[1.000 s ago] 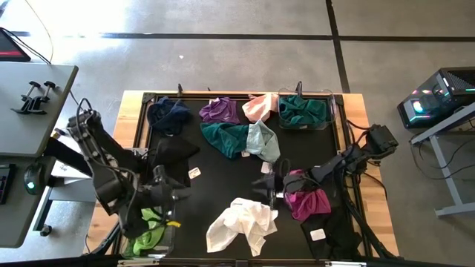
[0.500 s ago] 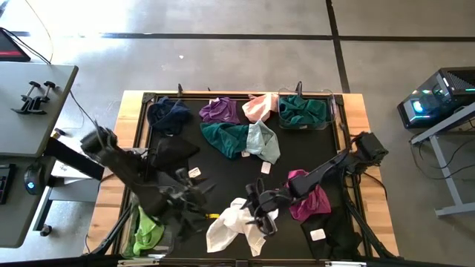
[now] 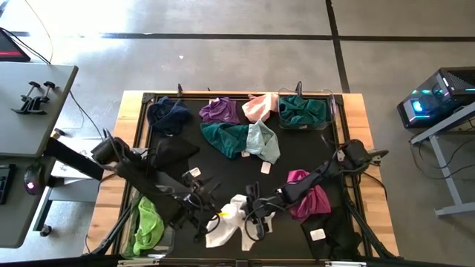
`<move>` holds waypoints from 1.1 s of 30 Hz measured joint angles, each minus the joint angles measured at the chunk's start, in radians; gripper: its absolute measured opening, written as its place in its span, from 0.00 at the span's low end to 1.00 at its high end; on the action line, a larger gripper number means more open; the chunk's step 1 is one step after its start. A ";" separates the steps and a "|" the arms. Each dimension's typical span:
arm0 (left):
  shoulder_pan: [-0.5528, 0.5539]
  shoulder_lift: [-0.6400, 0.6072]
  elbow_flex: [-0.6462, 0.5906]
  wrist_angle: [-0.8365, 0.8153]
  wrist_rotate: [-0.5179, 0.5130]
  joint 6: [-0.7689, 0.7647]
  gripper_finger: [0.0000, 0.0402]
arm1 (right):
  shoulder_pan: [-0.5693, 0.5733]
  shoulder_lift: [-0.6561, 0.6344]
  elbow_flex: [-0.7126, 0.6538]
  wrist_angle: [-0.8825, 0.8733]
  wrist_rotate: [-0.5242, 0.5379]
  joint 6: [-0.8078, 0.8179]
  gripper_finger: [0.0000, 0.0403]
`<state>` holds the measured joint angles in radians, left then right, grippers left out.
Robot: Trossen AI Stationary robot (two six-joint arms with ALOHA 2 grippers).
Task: Sort towels by color in basket
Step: Put the white towel into the bottom transparent bin
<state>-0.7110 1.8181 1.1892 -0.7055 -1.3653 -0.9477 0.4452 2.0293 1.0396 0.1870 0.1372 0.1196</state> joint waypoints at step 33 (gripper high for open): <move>0.101 0.063 0.001 0.899 0.531 1.343 0.51 | 0.036 -0.169 -0.428 0.940 0.401 0.068 0.07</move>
<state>-0.6105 1.8811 1.1900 0.1937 -0.8342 0.3951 0.4809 1.8606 0.6118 1.1266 0.5380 0.1878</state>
